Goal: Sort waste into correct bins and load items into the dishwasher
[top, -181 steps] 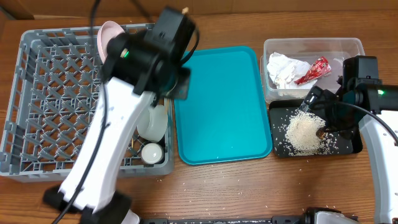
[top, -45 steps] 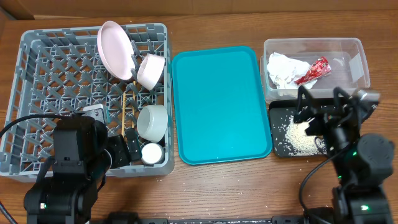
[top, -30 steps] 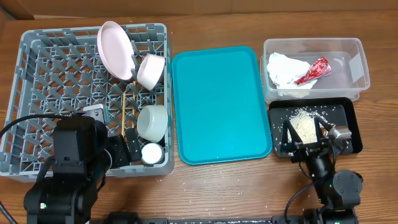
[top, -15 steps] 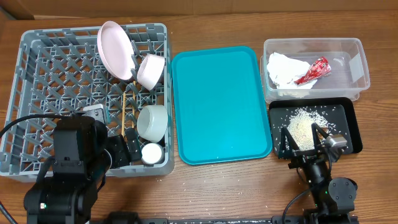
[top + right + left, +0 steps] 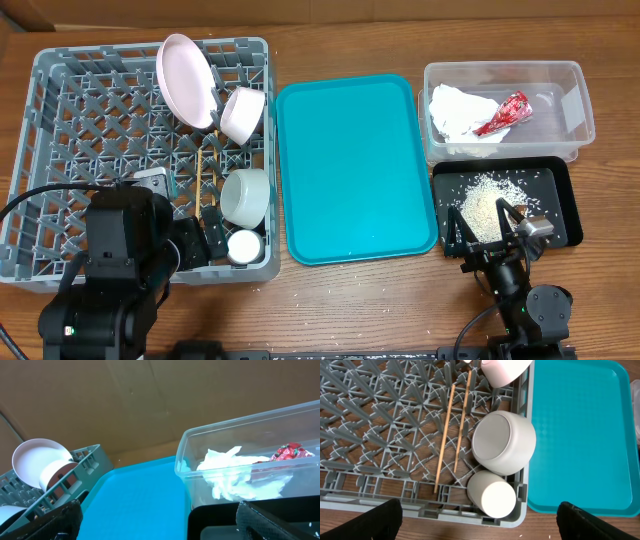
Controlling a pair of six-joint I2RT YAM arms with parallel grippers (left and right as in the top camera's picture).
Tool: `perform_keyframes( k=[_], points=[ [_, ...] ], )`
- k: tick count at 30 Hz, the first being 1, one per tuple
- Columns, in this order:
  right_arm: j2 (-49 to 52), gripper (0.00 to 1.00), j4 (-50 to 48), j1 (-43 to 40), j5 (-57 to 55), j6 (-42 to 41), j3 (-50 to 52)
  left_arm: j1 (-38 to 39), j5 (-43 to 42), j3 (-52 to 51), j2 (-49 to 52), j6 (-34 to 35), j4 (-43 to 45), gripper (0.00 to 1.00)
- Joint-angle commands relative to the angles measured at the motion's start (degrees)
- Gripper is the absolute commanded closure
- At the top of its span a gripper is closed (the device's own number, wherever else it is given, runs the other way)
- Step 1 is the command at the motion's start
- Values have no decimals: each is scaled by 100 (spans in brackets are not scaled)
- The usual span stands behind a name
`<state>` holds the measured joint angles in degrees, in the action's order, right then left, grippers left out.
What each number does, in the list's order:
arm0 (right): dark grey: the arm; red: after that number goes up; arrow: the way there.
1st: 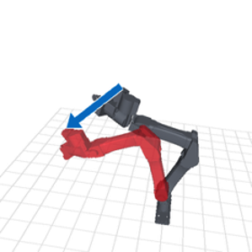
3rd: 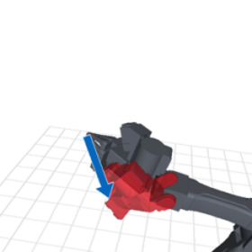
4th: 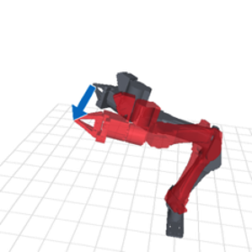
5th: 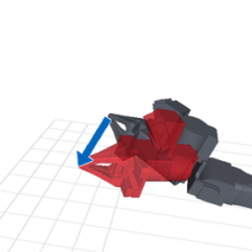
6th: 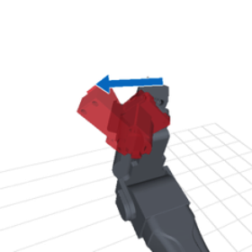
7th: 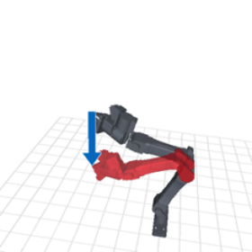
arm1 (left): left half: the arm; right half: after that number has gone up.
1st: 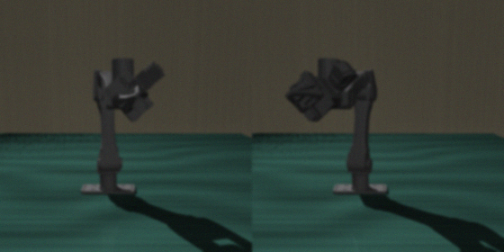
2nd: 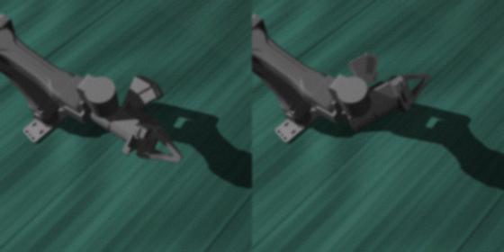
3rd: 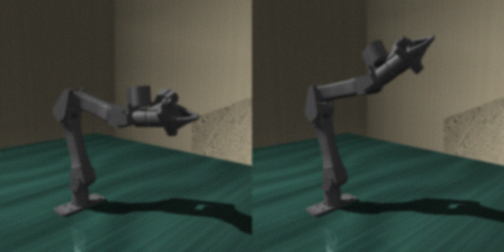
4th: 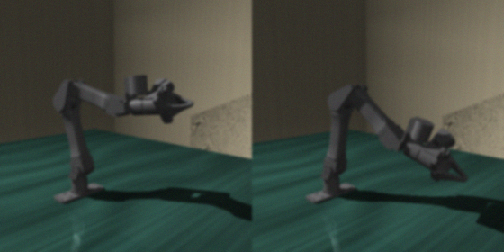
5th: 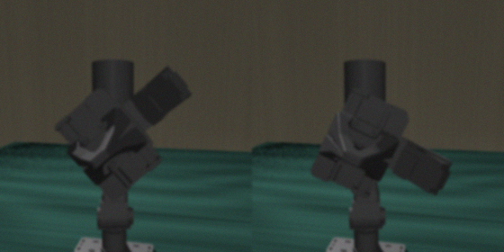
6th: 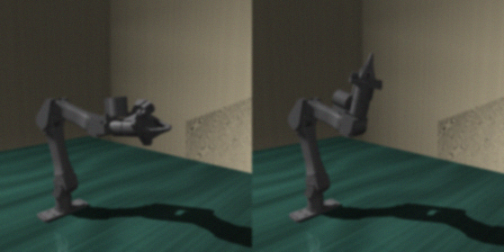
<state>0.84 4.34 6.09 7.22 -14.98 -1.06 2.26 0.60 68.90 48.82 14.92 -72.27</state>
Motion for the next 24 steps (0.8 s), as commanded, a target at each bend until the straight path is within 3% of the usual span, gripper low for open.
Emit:
perform_keyframes(
  k=[1, 18, 22, 24],
  points=[
    [-68, 0, -20, 33, -4, 4, 61, 35, -61, 11, -7, 74, 7, 0],
    [-68, 0, -17, 33, -4, 4, 61, 33, 83, -66, -44, 72, 20, 0],
    [-68, 0, -20, 33, -4, 4, 61, 20, 452, -402, -553, -13, 374, 0],
    [-68, 0, -20, 33, -4, 4, 61, -83, 476, -1075, -1204, -13, 1220, 0]
  ],
)
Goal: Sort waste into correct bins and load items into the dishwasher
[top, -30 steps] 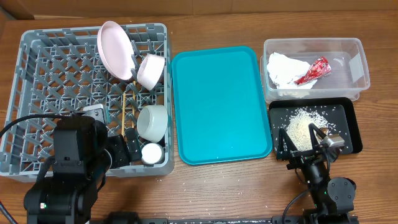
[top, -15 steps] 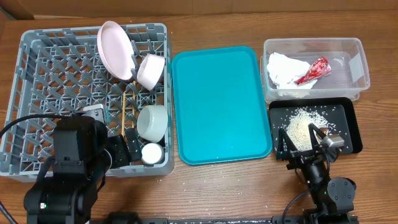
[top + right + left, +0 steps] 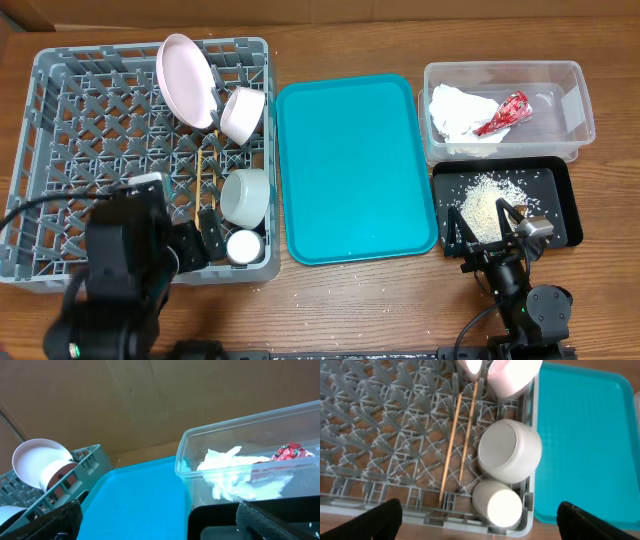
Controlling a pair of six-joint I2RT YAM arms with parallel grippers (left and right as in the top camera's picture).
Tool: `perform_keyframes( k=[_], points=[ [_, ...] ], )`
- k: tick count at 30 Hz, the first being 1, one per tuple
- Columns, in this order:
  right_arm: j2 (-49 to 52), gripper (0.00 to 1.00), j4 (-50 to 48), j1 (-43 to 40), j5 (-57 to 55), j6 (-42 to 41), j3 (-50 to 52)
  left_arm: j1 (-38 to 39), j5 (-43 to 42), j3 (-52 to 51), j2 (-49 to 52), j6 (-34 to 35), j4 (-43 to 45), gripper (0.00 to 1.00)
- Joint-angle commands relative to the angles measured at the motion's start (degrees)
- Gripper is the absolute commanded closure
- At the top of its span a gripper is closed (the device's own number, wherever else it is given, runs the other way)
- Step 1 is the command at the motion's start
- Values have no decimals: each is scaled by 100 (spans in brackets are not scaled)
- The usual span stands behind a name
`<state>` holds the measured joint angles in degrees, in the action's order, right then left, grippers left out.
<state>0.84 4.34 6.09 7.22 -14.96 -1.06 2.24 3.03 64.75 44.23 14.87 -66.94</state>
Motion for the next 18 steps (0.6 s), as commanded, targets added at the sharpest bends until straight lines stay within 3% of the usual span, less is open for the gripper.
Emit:
perform_keyframes(
  k=[1, 8, 18],
  points=[
    [-68, 0, -20, 33, -4, 2, 61, -133, 232, -966, -999, -7, 1014, 0],
    [-68, 0, -20, 33, -4, 2, 61, -459, -35, -2911, -2544, 103, 2736, 0],
    [-68, 0, -20, 33, -4, 2, 61, -457, 11, -4614, -3740, 61, 3856, 0]
  ],
)
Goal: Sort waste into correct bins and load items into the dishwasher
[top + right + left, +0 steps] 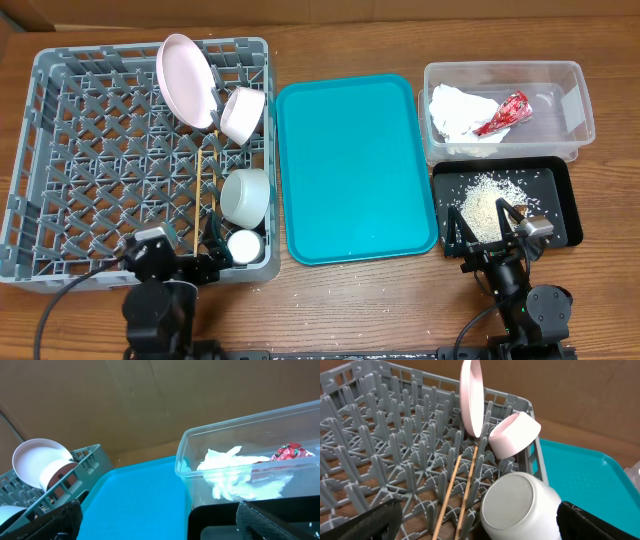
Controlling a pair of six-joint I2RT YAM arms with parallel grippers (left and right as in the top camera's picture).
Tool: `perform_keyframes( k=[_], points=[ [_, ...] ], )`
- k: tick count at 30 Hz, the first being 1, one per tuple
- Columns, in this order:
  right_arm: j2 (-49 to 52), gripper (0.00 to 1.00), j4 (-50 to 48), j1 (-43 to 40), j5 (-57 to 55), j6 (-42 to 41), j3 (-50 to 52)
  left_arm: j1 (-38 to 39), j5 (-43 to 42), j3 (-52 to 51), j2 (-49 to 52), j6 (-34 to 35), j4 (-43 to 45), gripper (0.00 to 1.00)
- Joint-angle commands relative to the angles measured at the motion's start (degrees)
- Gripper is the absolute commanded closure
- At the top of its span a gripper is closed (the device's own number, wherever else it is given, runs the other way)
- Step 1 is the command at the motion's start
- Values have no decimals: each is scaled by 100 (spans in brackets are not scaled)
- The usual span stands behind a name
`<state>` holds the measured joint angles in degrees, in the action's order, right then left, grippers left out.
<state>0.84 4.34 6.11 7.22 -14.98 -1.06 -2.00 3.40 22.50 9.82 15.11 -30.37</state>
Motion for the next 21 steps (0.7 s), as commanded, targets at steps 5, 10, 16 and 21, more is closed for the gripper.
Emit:
perform_keyframes(
  k=[5, 10, 16, 21],
  points=[
    [-68, 0, -20, 31, -4, 4, 61, -33, -2, -1215, -758, 31, 905, 0],
    [-68, 0, -20, 31, -4, 4, 61, -33, -2, -1744, -968, 31, 1602, 0],
    [-68, 0, -17, 31, -4, 4, 61, -22, -2, -1941, -964, -87, 2000, 0],
    [-68, 0, -20, 31, -4, 4, 61, -22, -35, -2227, -964, -98, 2643, 0]
  ],
)
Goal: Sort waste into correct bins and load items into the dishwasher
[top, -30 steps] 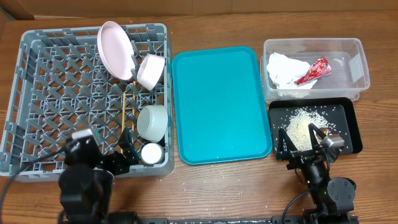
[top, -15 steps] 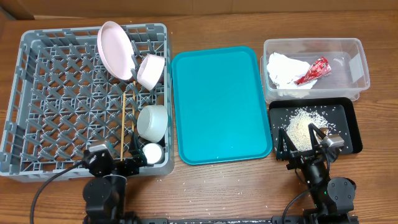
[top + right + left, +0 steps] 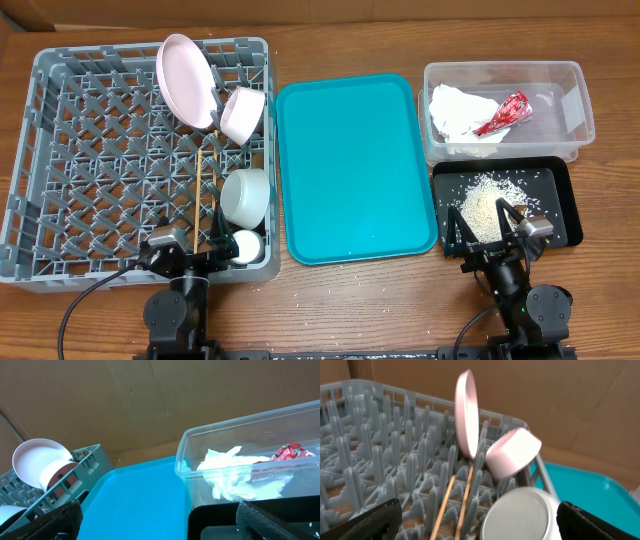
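The grey dish rack (image 3: 60, 150) holds an upright pink plate (image 3: 185, 80), a tilted pink bowl (image 3: 242, 112), a white bowl (image 3: 245, 195), a white cup (image 3: 243, 246) and two wooden chopsticks (image 3: 207, 185). My left gripper (image 3: 185, 262) sits low at the rack's front edge, open and empty. Its wrist view looks across the rack at the plate (image 3: 466, 412), pink bowl (image 3: 512, 452) and white bowl (image 3: 520, 515). My right gripper (image 3: 495, 240) rests open and empty in front of the black tray (image 3: 560, 190) of rice.
A teal tray (image 3: 355, 165) lies between the rack and the bins. The clear bin (image 3: 575, 95) at the back right holds crumpled white tissue (image 3: 455, 115) and a red wrapper (image 3: 505, 112). Crumbs dot the wooden table near its front edge.
My left arm has dropped a little lower and closer to the table's front edge, and its camera now looks more level across the rack. The right arm and all objects are unchanged.
My left arm first hung over the rack's front right part, open and empty, looking down on the cup, white bowl and chopsticks. Then it stood slightly further back. Later it was low at the rack's front edge, where it still is. The right arm stayed still throughout.
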Controlling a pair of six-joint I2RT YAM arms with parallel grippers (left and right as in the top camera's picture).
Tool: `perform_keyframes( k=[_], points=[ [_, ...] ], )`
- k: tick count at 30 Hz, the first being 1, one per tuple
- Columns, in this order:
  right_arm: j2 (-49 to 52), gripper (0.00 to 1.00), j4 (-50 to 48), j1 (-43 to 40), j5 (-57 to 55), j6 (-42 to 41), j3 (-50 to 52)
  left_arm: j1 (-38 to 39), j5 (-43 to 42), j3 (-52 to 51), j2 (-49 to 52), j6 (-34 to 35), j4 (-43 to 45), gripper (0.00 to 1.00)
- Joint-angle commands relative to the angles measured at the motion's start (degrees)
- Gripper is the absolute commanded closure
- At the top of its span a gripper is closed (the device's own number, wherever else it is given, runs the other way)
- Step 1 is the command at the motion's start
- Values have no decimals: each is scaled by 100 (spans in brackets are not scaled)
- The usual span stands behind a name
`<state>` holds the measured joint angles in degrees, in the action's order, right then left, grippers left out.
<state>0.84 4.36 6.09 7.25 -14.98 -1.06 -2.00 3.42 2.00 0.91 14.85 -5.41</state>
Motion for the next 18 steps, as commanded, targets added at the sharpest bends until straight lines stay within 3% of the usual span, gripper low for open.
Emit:
perform_keyframes(
  k=[1, 18],
  points=[
    [-68, 0, -22, 33, -9, 4, 61, -22, -33, -173, -72, -74, 142, 0],
    [-68, 0, -20, 33, -7, 4, 61, -22, -177, -173, -70, -415, 114, 0]
  ],
)
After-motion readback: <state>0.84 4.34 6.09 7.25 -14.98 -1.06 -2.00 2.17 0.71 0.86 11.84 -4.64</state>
